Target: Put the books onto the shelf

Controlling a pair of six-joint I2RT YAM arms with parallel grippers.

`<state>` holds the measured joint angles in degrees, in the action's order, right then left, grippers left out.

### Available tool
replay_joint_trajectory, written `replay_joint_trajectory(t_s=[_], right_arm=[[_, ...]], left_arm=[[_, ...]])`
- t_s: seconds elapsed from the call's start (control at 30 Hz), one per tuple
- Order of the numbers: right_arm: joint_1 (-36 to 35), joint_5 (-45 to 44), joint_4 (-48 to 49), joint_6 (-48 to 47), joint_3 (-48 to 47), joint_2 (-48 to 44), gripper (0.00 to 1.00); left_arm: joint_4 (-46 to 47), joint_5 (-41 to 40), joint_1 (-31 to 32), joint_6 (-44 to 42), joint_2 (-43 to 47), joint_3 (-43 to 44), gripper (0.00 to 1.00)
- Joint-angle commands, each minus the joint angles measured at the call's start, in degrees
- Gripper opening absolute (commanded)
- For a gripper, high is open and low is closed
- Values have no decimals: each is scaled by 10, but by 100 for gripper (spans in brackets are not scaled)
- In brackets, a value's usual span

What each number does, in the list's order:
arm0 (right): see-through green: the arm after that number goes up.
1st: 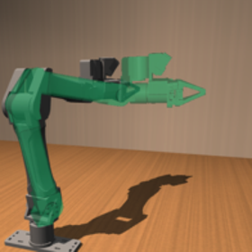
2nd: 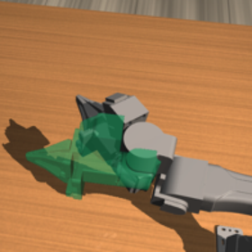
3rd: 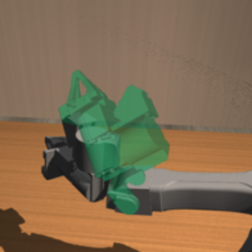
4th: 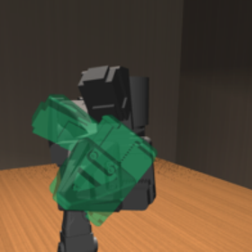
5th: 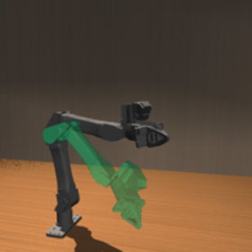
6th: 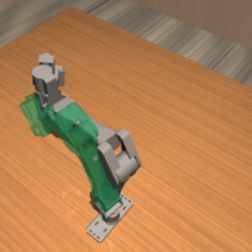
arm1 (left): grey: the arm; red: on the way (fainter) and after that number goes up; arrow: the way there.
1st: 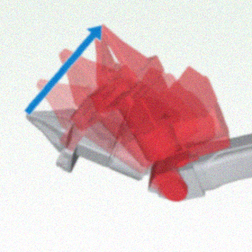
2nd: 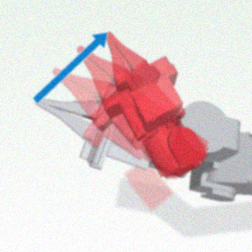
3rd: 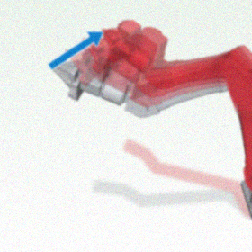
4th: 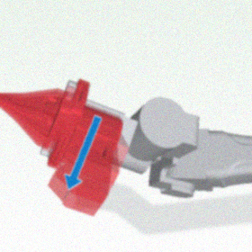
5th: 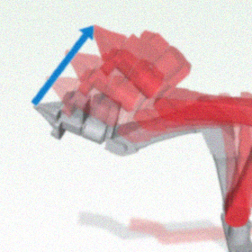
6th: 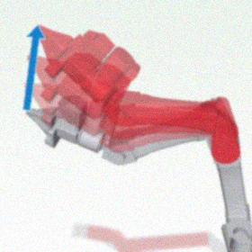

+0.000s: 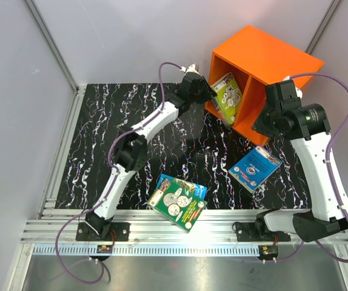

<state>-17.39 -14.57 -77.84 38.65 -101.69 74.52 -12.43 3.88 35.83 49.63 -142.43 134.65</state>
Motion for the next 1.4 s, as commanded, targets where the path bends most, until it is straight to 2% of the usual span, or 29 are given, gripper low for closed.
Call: replay_joint_trajectory(t_s=[0.0, 0.13, 0.27, 0.3, 0.33, 0.4, 0.43, 0.5, 0.53, 0.6, 0.63, 0.73, 0.77, 0.83, 0.9, 0.97, 1.0, 1.2, 1.37], right_arm=[[9, -23, -71, -22, -20, 6, 28], [14, -2, -55, -26, -9, 3, 31], [15, 46, -26, -38, 20, -3, 42], [13, 59, -17, -41, 29, -6, 46], [14, 87, 1, -43, 53, -10, 60], [14, 123, 18, -48, 77, -10, 80], [13, 178, 41, -53, 107, -6, 93], [12, 230, 66, -58, 159, 0, 99], [11, 283, 100, -60, 176, 6, 100], [3, 320, 137, -54, 207, 11, 100], [-9, 352, 174, -53, 232, 19, 100], [-49, 381, 229, -46, 258, 47, 100], [-58, 384, 239, -45, 263, 55, 100], [-70, 401, 278, -39, 291, 78, 100], [-75, 432, 315, -20, 320, 91, 100], [-79, 479, 378, 5, 366, 105, 100], [-81, 490, 394, 11, 380, 108, 100], [-115, 503, 445, 16, 436, 133, 100], [-142, 503, 470, 21, 456, 157, 100]], left_arm=[[14, -4, -5, 1, 5, 18, 24], [6, -7, -16, -16, 67, -37, 24], [36, -21, -36, -14, 187, -197, 26], [42, -22, -40, -13, 216, -267, 28], [38, -24, -51, -15, 263, -294, 29], [24, -33, -59, -22, 313, -347, 30], [-3, -31, -66, -40, 333, -383, 36], [-65, -16, -70, -66, 383, -406, 46], [-91, -16, -71, -94, 396, -421, 57], [-130, -5, -71, -109, 430, -447, 76], [-154, -3, -73, -113, 444, -469, 98], [-154, 28, -74, -94, 524, -579, 99], [-147, 36, -74, -87, 550, -644, 99], [-140, 80, -73, -71, 607, -694, 99], [-135, 119, -73, -59, 638, -780, 99], [-121, 132, -73, -36, 694, -844, 99], [-108, 159, -73, -26, 718, -911, 99], [-53, 183, -70, 56, 894, -1074, 99], [-75, 170, -56, 113, 1013, -1165, 99]])
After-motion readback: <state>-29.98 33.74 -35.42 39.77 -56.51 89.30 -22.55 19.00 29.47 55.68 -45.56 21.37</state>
